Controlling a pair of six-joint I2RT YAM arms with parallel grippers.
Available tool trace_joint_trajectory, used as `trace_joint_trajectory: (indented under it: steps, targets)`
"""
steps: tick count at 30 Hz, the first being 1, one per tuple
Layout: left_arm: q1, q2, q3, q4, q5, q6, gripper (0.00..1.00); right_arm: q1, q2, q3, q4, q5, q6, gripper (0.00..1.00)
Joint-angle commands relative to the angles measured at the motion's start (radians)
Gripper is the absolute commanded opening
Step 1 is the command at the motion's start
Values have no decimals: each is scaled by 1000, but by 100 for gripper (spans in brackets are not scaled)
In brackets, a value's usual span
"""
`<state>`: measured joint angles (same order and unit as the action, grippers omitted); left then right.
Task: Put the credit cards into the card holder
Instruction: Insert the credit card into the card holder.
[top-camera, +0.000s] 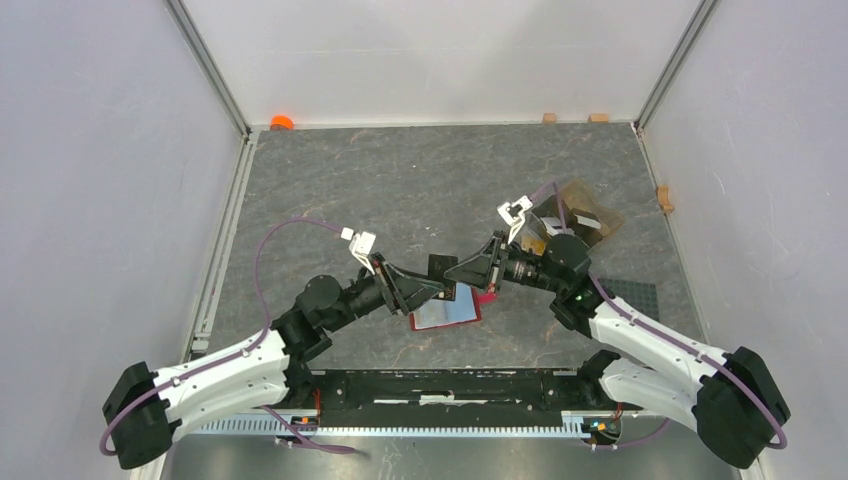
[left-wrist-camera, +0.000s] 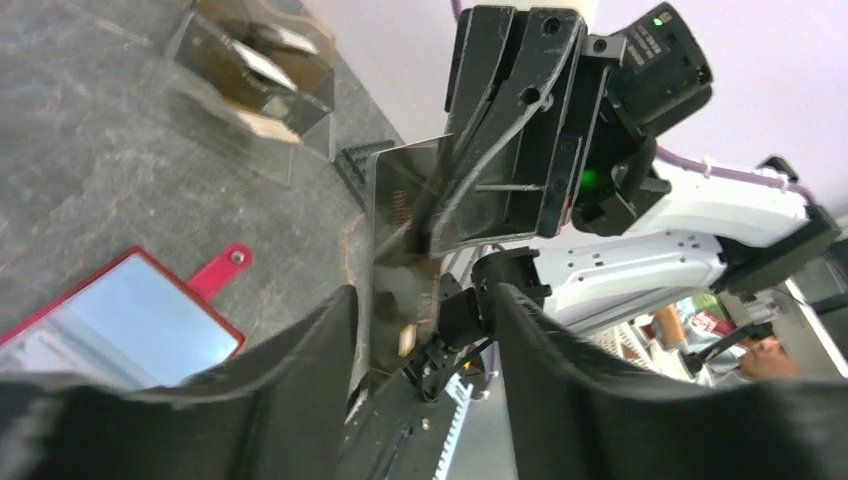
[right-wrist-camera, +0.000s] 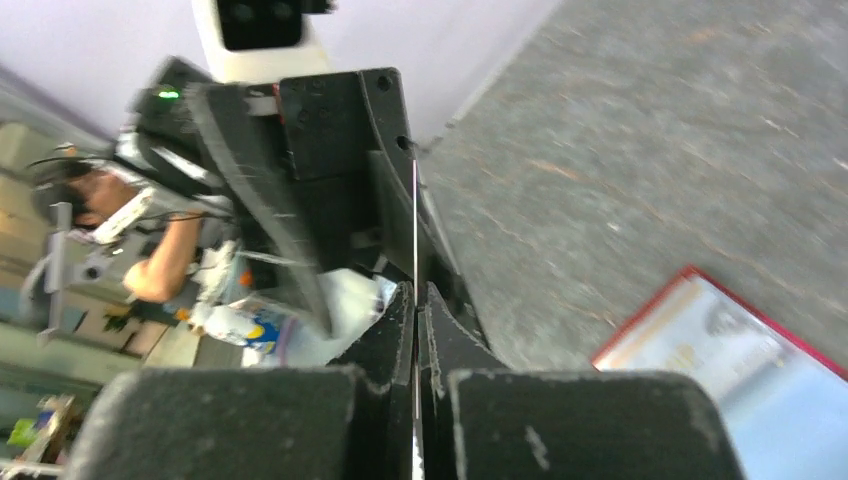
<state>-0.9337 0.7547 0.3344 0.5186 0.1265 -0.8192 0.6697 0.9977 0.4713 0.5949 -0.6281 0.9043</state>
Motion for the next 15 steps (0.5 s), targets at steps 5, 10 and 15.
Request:
trace_joint_trajectory:
  steps: [5,10,15]
  targets:
    - [13,60,117,-507,-239,-83,90,-114,92,34,-404,143,-275,0]
    - [70,156,135,-640,-198,-106,97,-128,184,32,-376,92,-306,0]
    - [130,247,130,-640,-148,-82,99,-134,262,26,-311,57,-281,0]
